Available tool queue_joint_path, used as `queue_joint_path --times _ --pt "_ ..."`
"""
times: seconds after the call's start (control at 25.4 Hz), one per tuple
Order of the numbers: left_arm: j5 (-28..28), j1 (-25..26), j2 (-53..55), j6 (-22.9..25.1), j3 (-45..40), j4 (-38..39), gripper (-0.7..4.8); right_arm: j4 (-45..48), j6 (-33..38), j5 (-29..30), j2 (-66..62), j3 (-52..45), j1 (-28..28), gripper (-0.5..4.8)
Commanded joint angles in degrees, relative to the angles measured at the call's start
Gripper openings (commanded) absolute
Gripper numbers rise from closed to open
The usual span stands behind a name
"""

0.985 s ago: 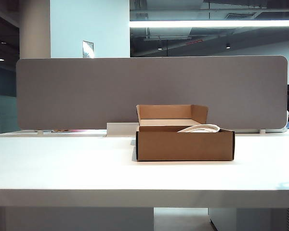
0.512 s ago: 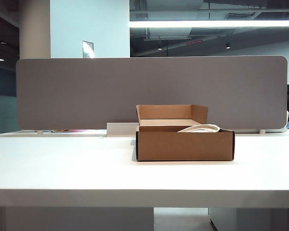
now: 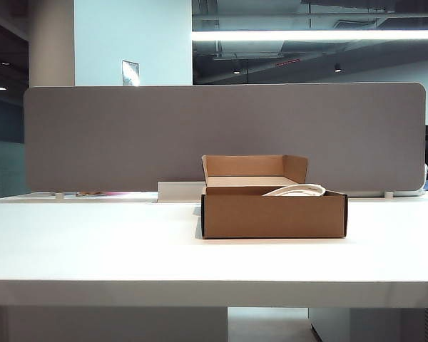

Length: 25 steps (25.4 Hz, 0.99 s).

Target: Pick up the lid and place it into the paper box.

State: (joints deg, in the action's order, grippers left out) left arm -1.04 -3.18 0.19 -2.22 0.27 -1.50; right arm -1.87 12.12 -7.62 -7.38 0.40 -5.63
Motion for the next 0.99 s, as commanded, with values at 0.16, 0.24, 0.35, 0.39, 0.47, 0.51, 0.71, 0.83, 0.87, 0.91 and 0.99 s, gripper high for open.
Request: queue_joint_path --times 0.16,0.24,0.35,0.39,0.47,0.51,0.71,0.83,0.87,0.91,0.99 --pt "-0.2 0.0 0.0 0.1 0.2 -0.7 -0.03 -3.6 -0.6 -0.4 7.5 -0.4 0.1 -0.06" --pt "-0.2 0.0 0.1 0.1 0.2 -0.7 -0.03 -4.0 -2.5 -0.4 7.4 -0.4 0.1 -0.06" --pt "-0.2 0.0 0.1 0.1 0.2 -0.7 -0.03 -3.9 -5.3 -0.8 7.4 -0.4 0.1 -0.06" --pt "-0.2 0.0 0.1 0.1 0.2 -0.7 -0.03 -3.9 -5.3 -1.2 7.4 -0.4 0.1 -0.06" --pt "-0.2 0.0 0.1 0.1 0.2 -0.7 -0.03 -3.9 -7.4 -2.6 7.4 -0.4 0.1 -0.06" --pt "-0.3 0.0 0.1 0.1 0.2 -0.7 -0.03 -3.9 -7.8 -3.2 7.4 -0.4 0.1 -0.06" --pt "-0.2 0.0 0.1 0.1 0.2 -0.7 -0.03 -3.9 -7.7 0.0 7.4 -0.4 3.6 -0.06" --pt "-0.2 0.0 0.1 0.1 0.2 -0.7 -0.03 -3.8 -7.7 0.1 7.4 -0.4 3.5 -0.06" --pt "-0.2 0.0 0.1 0.1 0.2 -0.7 -0.03 -3.7 -7.7 0.6 7.4 -0.4 3.5 -0.06" --pt "-0.2 0.0 0.1 0.1 0.2 -0.7 -0.03 -3.1 -7.8 1.9 7.4 -0.4 3.5 -0.06" --pt "-0.2 0.0 0.1 0.1 0.2 -0.7 -0.02 -1.0 -8.6 4.1 7.4 -0.4 3.6 -0.06"
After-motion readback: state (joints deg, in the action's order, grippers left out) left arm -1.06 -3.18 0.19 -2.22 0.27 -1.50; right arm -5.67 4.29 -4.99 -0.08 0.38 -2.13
